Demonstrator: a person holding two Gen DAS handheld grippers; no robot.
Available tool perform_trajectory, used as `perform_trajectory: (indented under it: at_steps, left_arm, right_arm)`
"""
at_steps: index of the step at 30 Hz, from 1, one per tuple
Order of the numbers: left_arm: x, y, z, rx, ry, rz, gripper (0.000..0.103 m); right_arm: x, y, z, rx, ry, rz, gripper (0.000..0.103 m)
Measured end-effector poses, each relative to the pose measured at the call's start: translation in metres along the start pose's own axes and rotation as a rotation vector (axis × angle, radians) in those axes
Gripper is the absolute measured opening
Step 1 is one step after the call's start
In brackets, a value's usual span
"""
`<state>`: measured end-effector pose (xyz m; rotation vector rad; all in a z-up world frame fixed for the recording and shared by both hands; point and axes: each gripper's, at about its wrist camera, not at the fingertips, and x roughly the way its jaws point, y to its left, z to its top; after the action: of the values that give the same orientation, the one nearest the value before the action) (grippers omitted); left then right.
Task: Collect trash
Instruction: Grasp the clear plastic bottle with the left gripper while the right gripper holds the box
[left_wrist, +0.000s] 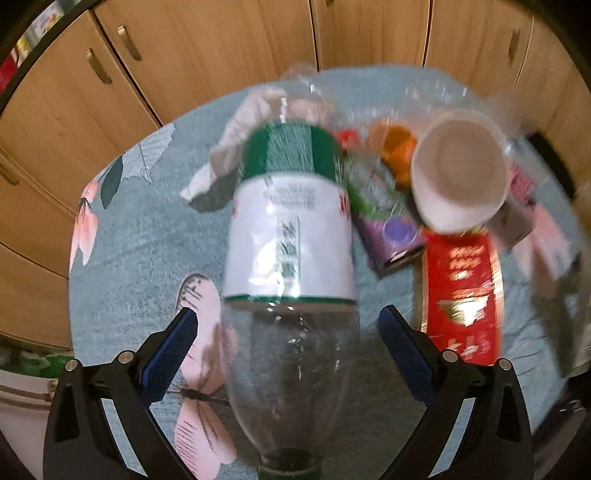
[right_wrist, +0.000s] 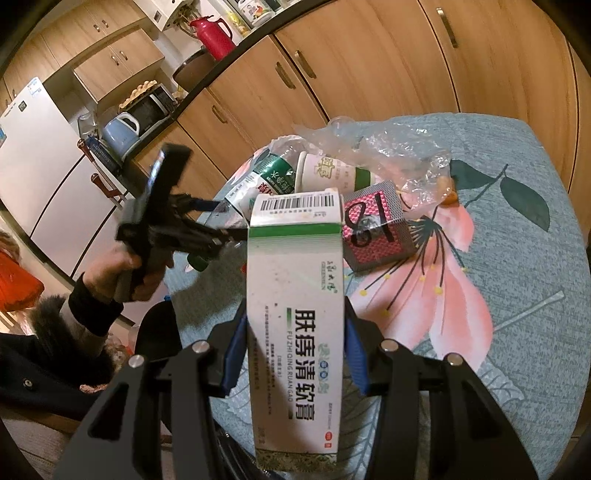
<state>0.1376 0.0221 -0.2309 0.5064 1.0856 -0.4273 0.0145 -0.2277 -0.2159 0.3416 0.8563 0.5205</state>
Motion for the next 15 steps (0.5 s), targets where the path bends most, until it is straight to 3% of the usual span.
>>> perform_trajectory:
  at_steps: [1,2,3,5,9,15]
  left_arm:
    - [0.002,-0.002,0.0,0.009,-0.007,0.035,0.093]
    - [-0.001,-0.003,-0.001,0.006,-0.03,0.043,0.084]
    - [-0.003,-0.003,-0.002,-0.002,-0.041,0.025,0.068]
    - [-0.007,0.002,-0.003,-0.055,-0.044,-0.033,0.06]
    - [-0.009,0.02,-0.008,-0.184,-0.051,-0.121,0.059]
    - [-0.042,0.031,-0.007,-0.261,-0.17,-0.115,0.059]
  right_arm:
    - [-0.002,-0.001,0.0,0.003,-0.007,0.0,0.047]
    - [-0.003,-0.001,0.0,0.006,-0.012,-0.001,0.048]
    - [-0.005,-0.003,0.0,0.013,-0.019,-0.002,0.048]
    - [-0.008,-0.006,0.001,0.025,-0.031,0.0,0.048]
    - [-0.012,-0.008,0.002,0.035,-0.056,0.002,0.048]
    - [-0.016,-0.011,0.002,0.037,-0.074,0.001,0.048]
